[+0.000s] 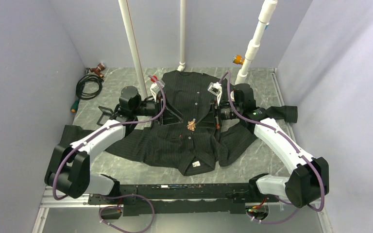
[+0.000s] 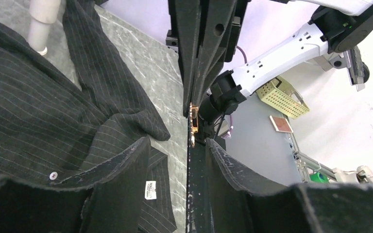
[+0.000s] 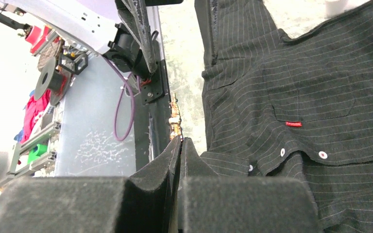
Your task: Remove the brooch from the garment
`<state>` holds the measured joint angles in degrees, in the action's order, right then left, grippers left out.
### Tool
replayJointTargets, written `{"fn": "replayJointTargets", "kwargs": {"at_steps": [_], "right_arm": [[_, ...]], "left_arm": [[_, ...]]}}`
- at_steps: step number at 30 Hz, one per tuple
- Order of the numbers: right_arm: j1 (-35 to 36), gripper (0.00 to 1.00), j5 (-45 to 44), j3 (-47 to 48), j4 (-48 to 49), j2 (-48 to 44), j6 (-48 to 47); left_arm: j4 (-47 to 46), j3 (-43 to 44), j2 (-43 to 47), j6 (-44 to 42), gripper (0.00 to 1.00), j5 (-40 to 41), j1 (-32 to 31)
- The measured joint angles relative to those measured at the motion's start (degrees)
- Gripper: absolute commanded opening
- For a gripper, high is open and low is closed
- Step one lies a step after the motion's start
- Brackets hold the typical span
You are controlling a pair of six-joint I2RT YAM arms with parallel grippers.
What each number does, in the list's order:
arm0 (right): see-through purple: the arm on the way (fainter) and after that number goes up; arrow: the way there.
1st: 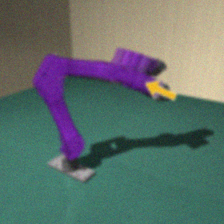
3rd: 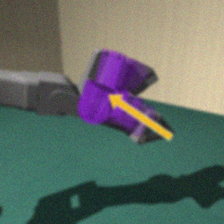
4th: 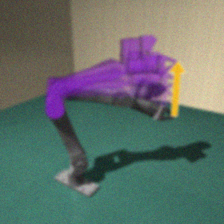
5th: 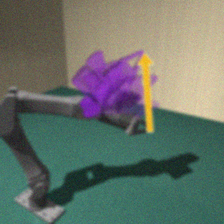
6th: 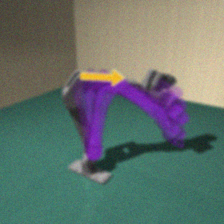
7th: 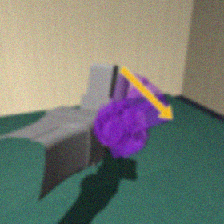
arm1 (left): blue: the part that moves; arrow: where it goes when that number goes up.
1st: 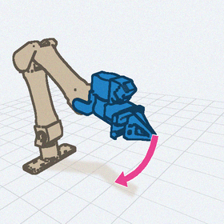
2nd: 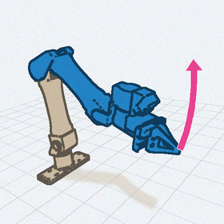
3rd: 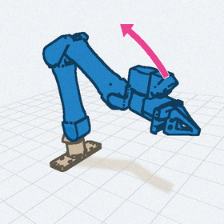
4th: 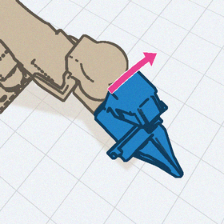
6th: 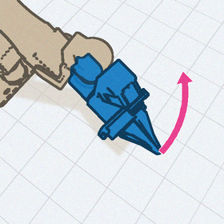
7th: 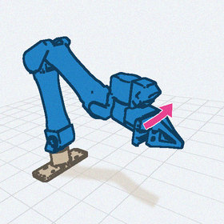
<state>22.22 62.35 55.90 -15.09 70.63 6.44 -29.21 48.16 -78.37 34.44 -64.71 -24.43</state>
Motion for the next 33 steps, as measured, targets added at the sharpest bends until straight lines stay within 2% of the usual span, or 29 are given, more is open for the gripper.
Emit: {"fn": "replayJointTargets", "kwargs": {"at_steps": [6, 9, 16, 17, 21, 24, 26, 29, 31, 33], "right_arm": [[0.11, 0.0, 1.07, 0.0, 0.09, -0.04, 0.17], [0.46, 0.0, 1.27, 0.0, 0.09, -0.04, 0.11], [1.92, 0.0, 0.74, 0.0, -2.45, -0.04, -2.29], [2.05, 0.0, 0.72, 0.0, -2.67, -0.04, -2.56], [2.25, 0.0, -0.13, 0.28, -4.22, -0.04, -4.61], [2.25, 0.0, -2.36, 2.4, -8.04, -0.04, -9.55], [2.25, 0.0, -5.31, 5.99, -12.55, -0.02, -15.34], [2.27, 0.0, -9.49, 11.5, -18.08, -0.11, -23.32], [2.34, 0.0, -12.22, 15.04, -22.01, -0.22, -28.3], [2.36, 0.0, -14.8, 17.0, -23.76, -0.83, -32.46]], "left_arm": [[-1.2, -0.55, 0.87, 0.33, 0.5, -0.17, -0.94], [-0.85, -0.55, 0.87, 0.04, 0.47, -0.13, -2.45], [5.09, 0.11, 0.13, -3.82, 0.3, 0.07, -5.55], [5.53, 0.13, 0.07, -4.04, 0.34, 0.07, -5.57], [7.72, 0.85, -0.24, -5.57, 0.67, -0.5, -5.6], [11.47, 2.47, -0.28, -7.43, 0.77, -2.58, -5.4], [16.04, 4.59, -0.33, -10.03, 0.9, -4.28, -5.11], [24.24, 8.22, -0.66, -15.02, 0.92, -5.92, -4.46], [30.82, 10.82, -1.05, -18.99, 0.99, -6.51, -4.07], [37.57, 13.33, -1.42, -23.67, 0.99, -6.58, -3.61]]}}
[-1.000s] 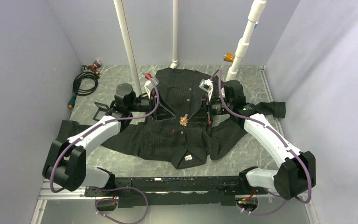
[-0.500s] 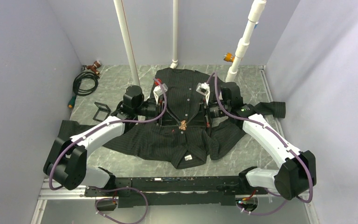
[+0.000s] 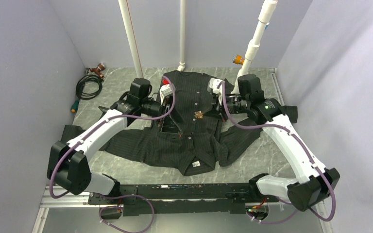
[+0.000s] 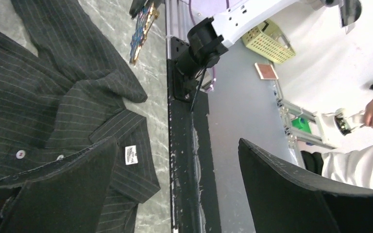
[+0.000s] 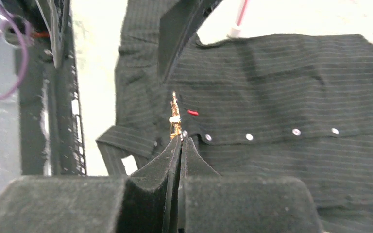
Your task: Remove the brooch from the garment
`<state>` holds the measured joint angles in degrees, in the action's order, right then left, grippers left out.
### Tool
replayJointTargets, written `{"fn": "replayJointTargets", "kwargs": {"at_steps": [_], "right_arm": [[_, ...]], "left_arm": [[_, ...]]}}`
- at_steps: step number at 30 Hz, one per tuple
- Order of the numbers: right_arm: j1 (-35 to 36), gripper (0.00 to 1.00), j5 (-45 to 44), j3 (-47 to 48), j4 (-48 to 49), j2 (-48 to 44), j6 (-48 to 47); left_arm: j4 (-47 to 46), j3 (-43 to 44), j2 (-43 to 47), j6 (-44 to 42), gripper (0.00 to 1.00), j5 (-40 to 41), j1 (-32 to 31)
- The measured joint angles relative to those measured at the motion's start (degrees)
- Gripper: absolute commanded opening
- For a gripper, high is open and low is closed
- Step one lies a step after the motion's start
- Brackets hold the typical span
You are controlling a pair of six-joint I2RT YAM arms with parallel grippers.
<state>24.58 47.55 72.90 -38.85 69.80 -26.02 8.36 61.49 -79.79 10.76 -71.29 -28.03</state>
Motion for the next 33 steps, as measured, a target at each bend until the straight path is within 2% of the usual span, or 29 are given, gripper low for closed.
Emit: {"fn": "replayJointTargets", "kwargs": {"at_steps": [3, 6, 11, 14, 18, 21, 24, 33], "right_arm": [[0.63, 0.0, -4.11, -0.61, -1.14, -3.21, -5.79], [2.95, 0.0, -7.65, -5.6, 1.4, -9.84, -12.02], [11.91, 0.0, -12.9, -16.37, 6.58, -24.22, -27.61], [16.52, 0.0, -14.49, -20.2, 10.12, -28.26, -36.76], [21.22, 0.0, -16.06, -30.38, 17.05, -32.59, -53.55], [23.02, 0.0, -16.41, -36.37, 18.45, -33.83, -64.0], [24.74, 0.0, -17.68, -37.31, 19.3, -32.5, -71.93], [26.56, 0.0, -18.71, -40.83, 27.69, -31.3, -84.78]], "left_arm": [[9.42, 3.52, -0.31, -7.26, 1.0, 0.26, 0.55], [16.72, 6.58, -0.26, -13.2, 1.0, 1.18, 0.85], [21.73, 7.34, 1.81, -17.46, 0.99, 3.04, 1.18], [23.67, 7.43, 3.87, -19.63, 1.0, 4.55, 1.2], [27.28, 9.55, 7.02, -23.87, 1.0, 7.67, 1.07], [28.26, 10.01, 10.1, -26.49, 1.0, 10.75, -0.37], [30.1, 9.99, 13.16, -29.55, 1.0, 15.37, -5.11], [32.5, 9.44, 13.14, -34.23, 1.0, 28.17, -15.74]]}}
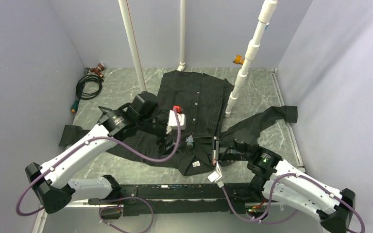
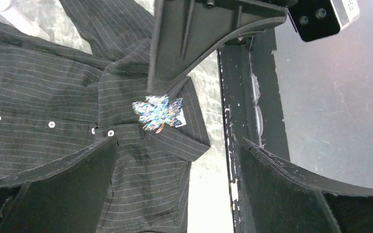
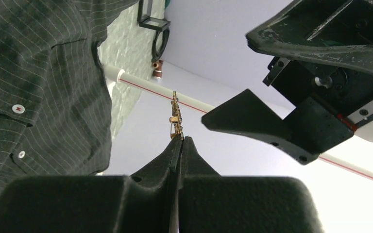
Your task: Remove the brooch from the garment
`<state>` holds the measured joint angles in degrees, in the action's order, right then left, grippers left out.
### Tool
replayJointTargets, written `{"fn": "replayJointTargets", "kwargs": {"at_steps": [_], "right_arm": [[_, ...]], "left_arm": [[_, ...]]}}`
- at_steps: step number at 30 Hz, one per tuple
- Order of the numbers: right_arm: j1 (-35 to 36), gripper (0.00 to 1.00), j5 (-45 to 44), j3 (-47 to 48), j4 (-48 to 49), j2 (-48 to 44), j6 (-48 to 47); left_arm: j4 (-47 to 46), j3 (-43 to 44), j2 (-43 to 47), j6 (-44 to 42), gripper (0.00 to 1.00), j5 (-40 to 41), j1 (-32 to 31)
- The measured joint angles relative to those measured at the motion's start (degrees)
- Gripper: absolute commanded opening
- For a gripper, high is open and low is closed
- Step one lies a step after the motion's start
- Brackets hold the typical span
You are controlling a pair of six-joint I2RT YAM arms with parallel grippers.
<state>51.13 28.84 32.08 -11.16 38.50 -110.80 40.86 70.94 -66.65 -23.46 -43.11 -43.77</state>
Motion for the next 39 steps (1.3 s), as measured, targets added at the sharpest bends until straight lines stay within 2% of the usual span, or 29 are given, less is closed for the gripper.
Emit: {"fn": "replayJointTargets", "kwargs": {"at_steps": [4, 11, 20, 39], "right_arm": [[0.15, 0.0, 0.13, -2.58, 2.99, -0.2, -3.87], [0.42, 0.0, 0.15, -6.8, 6.73, -1.11, -7.21], [1.25, 0.0, -0.5, -6.88, 8.26, -1.05, -7.69], [4.81, 0.0, -5.35, -6.88, 8.26, 1.55, -7.19]], "left_arm": [[1.03, 0.0, -1.05, -1.92, 1.0, 6.36, -4.28], [0.0, 0.0, -1.01, -2.38, 0.99, 10.05, -4.68], [-1.68, -1.62, -1.25, -2.4, 0.88, 15.26, -7.34], [-5.38, -6.6, -1.42, -2.32, 0.77, 17.99, -9.64]]}}
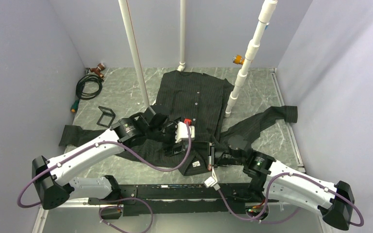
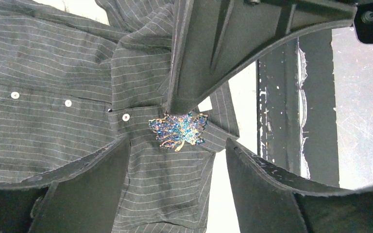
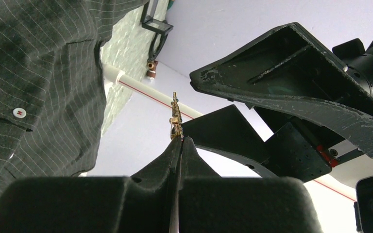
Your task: Remove the brooch from the garment
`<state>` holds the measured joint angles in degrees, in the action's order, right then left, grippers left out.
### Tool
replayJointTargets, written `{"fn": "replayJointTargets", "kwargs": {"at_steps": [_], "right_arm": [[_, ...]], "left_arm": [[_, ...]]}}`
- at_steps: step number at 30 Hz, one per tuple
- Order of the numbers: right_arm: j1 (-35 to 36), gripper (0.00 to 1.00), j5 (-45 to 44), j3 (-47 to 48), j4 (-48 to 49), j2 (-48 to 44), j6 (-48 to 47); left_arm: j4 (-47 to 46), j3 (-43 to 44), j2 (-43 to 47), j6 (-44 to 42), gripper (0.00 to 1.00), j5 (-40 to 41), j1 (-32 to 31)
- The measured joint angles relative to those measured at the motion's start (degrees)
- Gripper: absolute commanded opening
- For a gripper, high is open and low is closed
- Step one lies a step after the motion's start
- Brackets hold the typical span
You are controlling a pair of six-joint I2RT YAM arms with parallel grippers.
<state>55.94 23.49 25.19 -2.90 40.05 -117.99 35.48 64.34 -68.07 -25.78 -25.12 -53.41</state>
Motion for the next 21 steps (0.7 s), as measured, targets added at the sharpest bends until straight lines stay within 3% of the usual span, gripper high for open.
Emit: {"fn": "replayJointTargets", "kwargs": {"at_steps": [6, 21], "right_arm": [[0.68, 0.0, -0.98, 0.07, 0.0, 0.2, 0.79], [1.55, 0.0, -2.51, 0.26, -0.31, 0.24, 2.78]], "left_arm": [[-1.16, -0.63, -0.02, 0.2, 0.74, 0.09, -0.42], [-1.99, -1.11, -1.16, 0.61, 0.57, 1.14, -2.08]]}}
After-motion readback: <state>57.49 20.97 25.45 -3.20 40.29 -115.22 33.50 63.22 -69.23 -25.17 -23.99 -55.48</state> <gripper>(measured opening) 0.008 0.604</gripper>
